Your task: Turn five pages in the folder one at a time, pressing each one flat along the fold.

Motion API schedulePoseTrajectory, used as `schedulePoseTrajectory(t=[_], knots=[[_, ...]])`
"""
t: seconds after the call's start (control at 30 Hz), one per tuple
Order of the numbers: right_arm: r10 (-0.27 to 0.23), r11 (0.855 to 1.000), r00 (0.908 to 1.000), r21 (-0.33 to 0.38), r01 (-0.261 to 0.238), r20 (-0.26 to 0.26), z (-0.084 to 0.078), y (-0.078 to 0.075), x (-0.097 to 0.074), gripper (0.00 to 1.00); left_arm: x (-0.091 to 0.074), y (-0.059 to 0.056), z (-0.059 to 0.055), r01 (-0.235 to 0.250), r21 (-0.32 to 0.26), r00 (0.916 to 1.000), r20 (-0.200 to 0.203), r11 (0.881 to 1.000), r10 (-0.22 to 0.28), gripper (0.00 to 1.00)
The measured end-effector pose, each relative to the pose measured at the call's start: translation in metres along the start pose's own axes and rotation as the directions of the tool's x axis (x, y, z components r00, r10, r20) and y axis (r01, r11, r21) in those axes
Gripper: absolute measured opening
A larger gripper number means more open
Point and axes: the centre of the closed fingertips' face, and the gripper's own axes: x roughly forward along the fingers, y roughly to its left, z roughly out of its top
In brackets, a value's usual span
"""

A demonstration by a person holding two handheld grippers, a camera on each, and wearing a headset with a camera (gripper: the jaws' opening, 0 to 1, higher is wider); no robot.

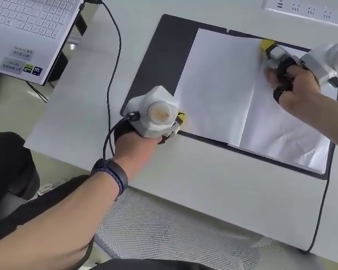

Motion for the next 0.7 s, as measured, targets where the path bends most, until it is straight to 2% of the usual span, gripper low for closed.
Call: schedulePoseTrajectory(t=[0.23, 0.7], knots=[[0.026, 0.999, 0.9987, -0.040, -0.028, -0.044, -0.018, 0.006, -0.014, 0.00, 0.000, 0.000, 0.000, -0.005, -0.003, 1.0000, -0.001, 1.000, 0.005, 0.00], [0.091, 0.995, 0.9890, -0.029, -0.095, -0.117, -0.053, 0.019, -0.051, 0.00, -0.002, -0.001, 0.000, -0.001, -0.021, 0.9999, 0.010, 1.000, 0.001, 0.00]])
